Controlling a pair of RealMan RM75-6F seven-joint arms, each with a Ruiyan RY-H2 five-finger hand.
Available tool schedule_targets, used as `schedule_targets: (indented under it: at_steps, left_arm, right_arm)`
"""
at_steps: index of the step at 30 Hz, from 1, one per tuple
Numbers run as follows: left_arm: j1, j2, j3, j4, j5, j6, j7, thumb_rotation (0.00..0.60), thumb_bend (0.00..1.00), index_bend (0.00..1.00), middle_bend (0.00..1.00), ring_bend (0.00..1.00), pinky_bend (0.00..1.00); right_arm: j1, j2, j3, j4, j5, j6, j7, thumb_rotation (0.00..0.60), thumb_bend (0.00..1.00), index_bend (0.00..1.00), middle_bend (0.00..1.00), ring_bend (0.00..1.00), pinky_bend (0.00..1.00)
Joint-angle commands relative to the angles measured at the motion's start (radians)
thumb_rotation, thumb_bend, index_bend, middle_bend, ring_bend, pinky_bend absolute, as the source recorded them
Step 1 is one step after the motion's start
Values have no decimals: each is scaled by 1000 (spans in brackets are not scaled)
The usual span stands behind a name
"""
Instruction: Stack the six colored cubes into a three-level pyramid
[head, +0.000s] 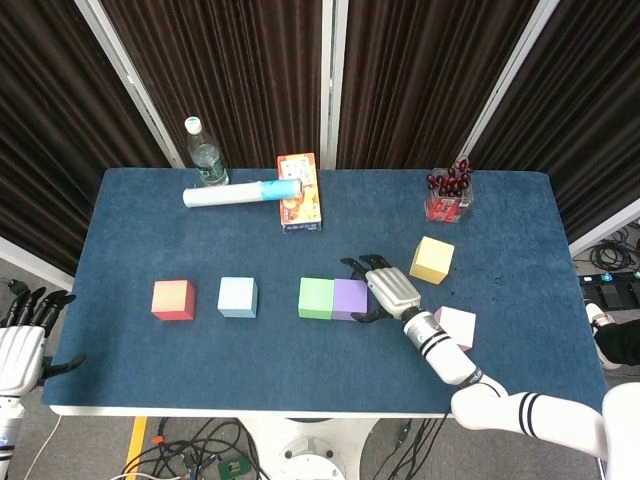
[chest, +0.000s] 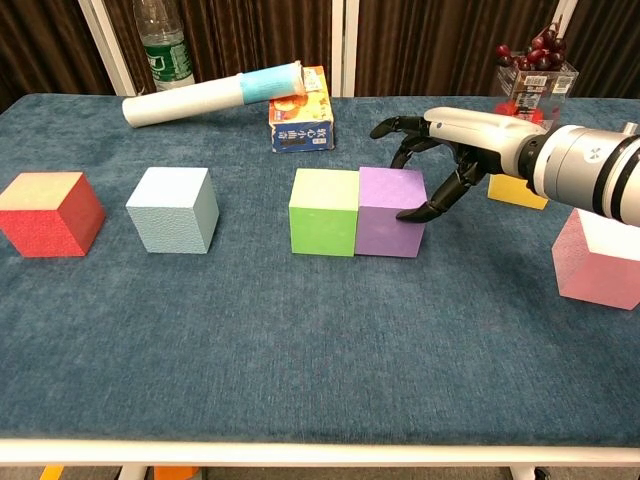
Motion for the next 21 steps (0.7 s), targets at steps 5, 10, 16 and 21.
schedule_targets:
  at_steps: [5,10,16,21]
  left_arm:
    - [-1,1,0,-1,1,0,1,600,0,183,148,47,58]
    - [-1,1,-1,0,1,0,2,600,0,183,148,47,58]
    - [-2,-1,-1,2,1,0,1,600,0,183,148,47,58]
    - [-2,-1,-2,2,2,2,1,600,0,183,148,47,58]
  right_arm:
    - [2,-1,-1,0,1,1,2,600,184,94,351,55,12]
    - [3,-4,-3,4,1,0,6,600,183,71,324,54,1]
    - [4,-4,-4,5,-1,-3,13,600,171,11,252,23,0]
    - [1,-1,-7,-1,-5,0,16,600,126,0,154,0,0]
